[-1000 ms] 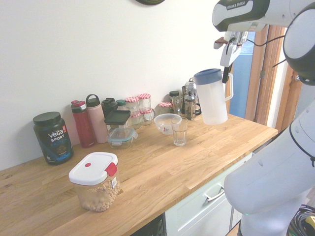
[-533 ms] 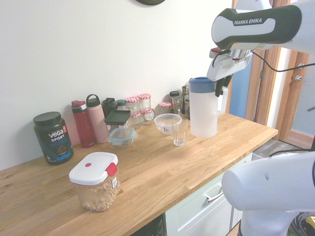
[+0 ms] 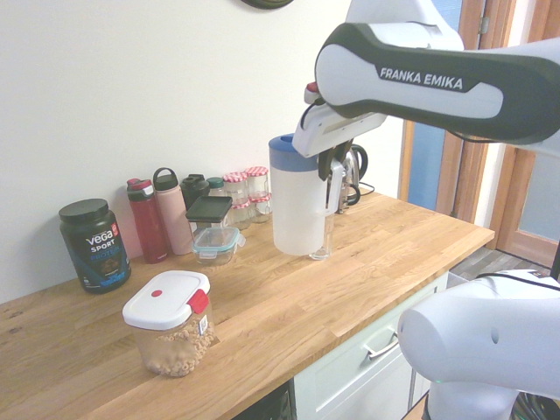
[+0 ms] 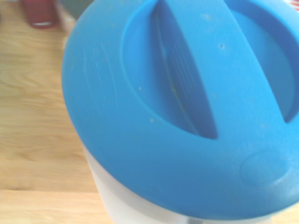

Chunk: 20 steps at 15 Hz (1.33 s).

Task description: Pour me some water

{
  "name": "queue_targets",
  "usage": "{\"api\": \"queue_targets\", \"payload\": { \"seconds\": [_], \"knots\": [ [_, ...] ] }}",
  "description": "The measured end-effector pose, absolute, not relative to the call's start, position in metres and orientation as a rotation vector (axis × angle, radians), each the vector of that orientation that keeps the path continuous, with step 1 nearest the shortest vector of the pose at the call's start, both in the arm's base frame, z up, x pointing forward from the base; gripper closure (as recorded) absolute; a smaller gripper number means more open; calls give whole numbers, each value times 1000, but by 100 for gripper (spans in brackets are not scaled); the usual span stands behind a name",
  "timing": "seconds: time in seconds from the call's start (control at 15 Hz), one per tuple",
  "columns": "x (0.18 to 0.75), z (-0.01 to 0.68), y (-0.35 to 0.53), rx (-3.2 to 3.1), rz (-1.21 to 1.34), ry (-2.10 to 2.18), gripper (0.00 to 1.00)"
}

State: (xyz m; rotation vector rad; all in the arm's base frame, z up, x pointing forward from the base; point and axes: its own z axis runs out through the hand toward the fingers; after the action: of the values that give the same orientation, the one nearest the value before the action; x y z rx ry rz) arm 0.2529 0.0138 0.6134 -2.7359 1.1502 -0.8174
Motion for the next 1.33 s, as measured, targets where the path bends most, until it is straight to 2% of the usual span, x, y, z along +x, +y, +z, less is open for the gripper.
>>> {"api": "queue_targets", "payload": {
  "seconds": [0.27,0.87,1.33],
  "knots": [
    [277,591,57,-2752,-833,1165,100],
    [351,529,95,-2720,-720,1102,100],
    [350,502,125,-2748,-785,1068,100]
  ]
}}
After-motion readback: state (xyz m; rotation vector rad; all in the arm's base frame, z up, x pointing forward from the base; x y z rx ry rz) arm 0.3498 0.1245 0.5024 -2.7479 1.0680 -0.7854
